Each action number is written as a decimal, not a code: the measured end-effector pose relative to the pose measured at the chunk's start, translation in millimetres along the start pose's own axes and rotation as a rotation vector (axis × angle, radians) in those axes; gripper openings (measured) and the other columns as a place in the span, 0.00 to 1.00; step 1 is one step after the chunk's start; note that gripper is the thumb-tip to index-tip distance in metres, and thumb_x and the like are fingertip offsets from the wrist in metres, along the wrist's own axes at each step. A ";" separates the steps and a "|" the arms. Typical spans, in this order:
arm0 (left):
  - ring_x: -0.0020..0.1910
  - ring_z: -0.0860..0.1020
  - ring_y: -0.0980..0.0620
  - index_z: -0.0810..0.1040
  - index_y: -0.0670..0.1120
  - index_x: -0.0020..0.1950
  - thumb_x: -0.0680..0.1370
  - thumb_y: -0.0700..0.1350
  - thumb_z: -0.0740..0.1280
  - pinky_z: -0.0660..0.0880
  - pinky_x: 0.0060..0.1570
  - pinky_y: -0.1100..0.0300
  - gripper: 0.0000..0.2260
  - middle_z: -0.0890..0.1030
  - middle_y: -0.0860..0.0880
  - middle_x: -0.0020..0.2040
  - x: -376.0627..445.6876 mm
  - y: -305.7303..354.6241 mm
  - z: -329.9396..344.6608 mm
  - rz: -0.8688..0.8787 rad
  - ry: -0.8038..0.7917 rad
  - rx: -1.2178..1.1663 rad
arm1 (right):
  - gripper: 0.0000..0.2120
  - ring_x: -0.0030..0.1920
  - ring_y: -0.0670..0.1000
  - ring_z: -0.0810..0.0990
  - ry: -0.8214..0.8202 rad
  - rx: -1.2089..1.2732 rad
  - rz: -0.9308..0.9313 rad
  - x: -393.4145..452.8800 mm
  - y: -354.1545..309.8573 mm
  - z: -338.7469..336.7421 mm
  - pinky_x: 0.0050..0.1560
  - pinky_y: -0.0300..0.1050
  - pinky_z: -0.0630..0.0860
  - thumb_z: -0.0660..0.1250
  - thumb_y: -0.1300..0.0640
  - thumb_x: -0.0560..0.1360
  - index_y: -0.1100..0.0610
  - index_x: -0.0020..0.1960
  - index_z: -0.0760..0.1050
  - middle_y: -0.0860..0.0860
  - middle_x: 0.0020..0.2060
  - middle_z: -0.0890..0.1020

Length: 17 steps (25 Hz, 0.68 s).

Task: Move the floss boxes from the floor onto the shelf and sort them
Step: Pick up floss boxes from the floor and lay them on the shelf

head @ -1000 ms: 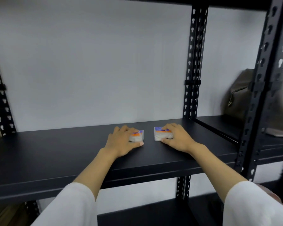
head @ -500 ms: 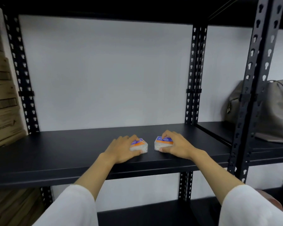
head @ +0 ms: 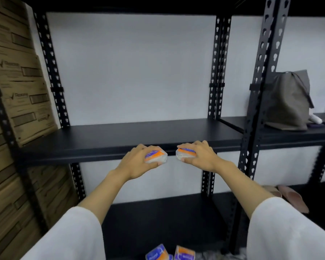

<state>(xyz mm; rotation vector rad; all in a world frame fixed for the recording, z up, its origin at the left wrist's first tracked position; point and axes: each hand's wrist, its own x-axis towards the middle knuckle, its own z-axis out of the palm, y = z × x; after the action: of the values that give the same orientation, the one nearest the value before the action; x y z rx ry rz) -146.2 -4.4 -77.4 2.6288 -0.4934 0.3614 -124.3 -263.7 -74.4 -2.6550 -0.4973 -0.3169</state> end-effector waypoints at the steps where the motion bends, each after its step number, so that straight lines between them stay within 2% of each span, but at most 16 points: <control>1: 0.56 0.72 0.53 0.68 0.66 0.66 0.74 0.62 0.67 0.73 0.57 0.54 0.21 0.72 0.54 0.58 -16.2 0.6 6.1 -0.012 0.001 -0.006 | 0.23 0.63 0.54 0.63 -0.013 0.013 0.000 -14.4 -2.4 8.6 0.63 0.52 0.63 0.64 0.42 0.75 0.36 0.68 0.65 0.51 0.61 0.72; 7: 0.54 0.74 0.51 0.70 0.64 0.65 0.73 0.59 0.68 0.74 0.56 0.55 0.21 0.72 0.52 0.57 -93.7 -38.6 83.4 -0.148 -0.107 -0.053 | 0.22 0.62 0.55 0.64 -0.165 0.046 0.028 -81.6 11.3 95.2 0.62 0.53 0.63 0.64 0.43 0.75 0.37 0.68 0.65 0.53 0.62 0.71; 11: 0.55 0.75 0.48 0.70 0.64 0.65 0.71 0.59 0.70 0.73 0.59 0.50 0.23 0.73 0.50 0.58 -128.9 -85.0 149.6 -0.324 -0.212 -0.059 | 0.23 0.63 0.56 0.63 -0.293 0.048 0.088 -100.9 38.3 165.3 0.62 0.54 0.62 0.65 0.42 0.74 0.37 0.68 0.65 0.52 0.63 0.70; 17: 0.56 0.74 0.45 0.70 0.63 0.65 0.70 0.56 0.71 0.74 0.57 0.50 0.25 0.71 0.49 0.60 -170.2 -151.8 248.6 -0.577 -0.338 -0.114 | 0.25 0.64 0.55 0.63 -0.439 0.022 0.200 -110.5 78.4 266.0 0.63 0.53 0.63 0.66 0.46 0.74 0.39 0.69 0.63 0.52 0.65 0.68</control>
<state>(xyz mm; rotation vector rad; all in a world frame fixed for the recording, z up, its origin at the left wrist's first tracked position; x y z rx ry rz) -197.3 55.8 -405.3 2.5791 0.1535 -0.2867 -156.4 -245.5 -370.5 -2.7237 -0.3538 0.3364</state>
